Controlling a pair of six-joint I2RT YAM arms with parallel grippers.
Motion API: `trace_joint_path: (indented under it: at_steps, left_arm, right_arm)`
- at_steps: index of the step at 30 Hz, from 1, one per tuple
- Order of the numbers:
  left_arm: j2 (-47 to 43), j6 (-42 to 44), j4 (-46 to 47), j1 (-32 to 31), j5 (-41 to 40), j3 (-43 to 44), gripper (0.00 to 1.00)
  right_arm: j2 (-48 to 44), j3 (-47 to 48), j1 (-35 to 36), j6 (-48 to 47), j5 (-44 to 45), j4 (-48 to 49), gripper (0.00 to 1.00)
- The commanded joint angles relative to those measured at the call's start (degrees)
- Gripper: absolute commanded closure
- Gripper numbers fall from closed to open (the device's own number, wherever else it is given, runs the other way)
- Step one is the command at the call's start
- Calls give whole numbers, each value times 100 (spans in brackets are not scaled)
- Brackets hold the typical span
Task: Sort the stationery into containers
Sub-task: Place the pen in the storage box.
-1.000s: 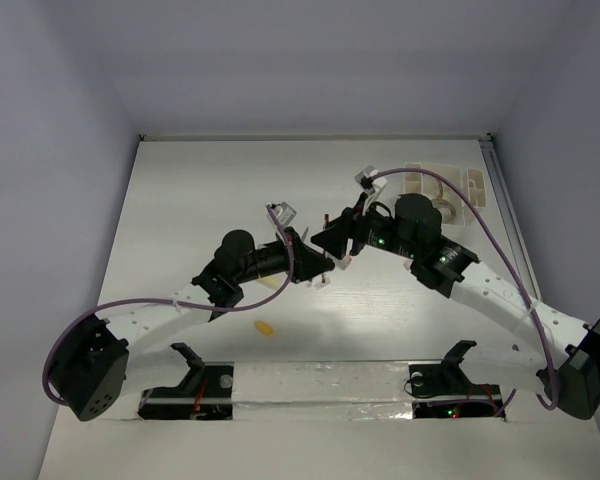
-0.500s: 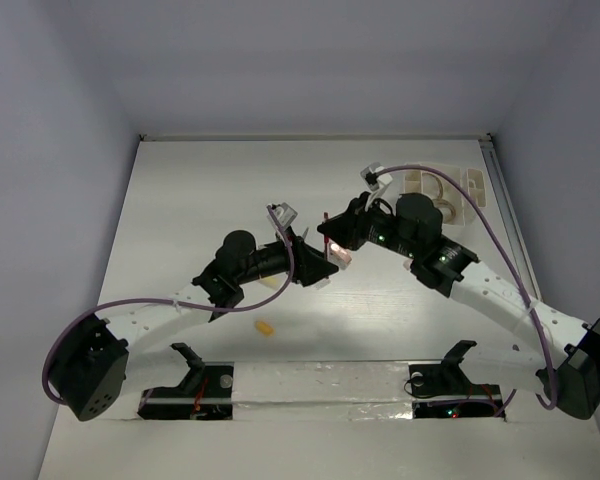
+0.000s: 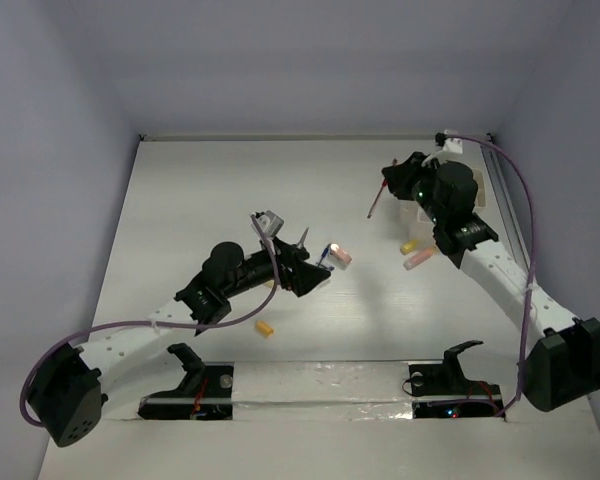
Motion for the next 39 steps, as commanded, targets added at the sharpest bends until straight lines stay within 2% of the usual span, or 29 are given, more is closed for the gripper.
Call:
trace_joint_path:
  at_steps: [1,4,10,21,31,34,35,38,39]
  left_arm:
    - [-235,245,100,-20,-393,-254,2]
    - [-166,482,48,-20,-657,-228,2]
    - [98,667,320,-20,-675,-114,1]
    - [-24,966,567,-20,-850,-403,1]
    - [-113,1063,391,-20,-1290,-456,1]
    - [-139,1072,382,-20,-1334,-483,1]
    - [-156,1072,365,-20,-1352,-483,1]
    - [-209,1072,347,-20,-1422,-500,1]
    - [-218,1081,329,-20,-1457,-509,1]
  right_arm:
    - [365,432,-385,-333,1297,612,100]
    - [840,721,-719,-527,1617,823,100]
    - [1779,1652,-1132,-975,1907,824,100]
    - [3107,2795,-1326,-1899,2031,824,100]
    - [3311,2525,-1326,-1917,1592,930,100]
    - [3258,2393,-1326,-1899,1539,930,93]
    - [3241,2375,-1326,-1899,1539,921,84]
    - [3232,2383,-1326,-1908,1512,781,65]
    - [3206,2392,-1326,-1908,1512,737,52]
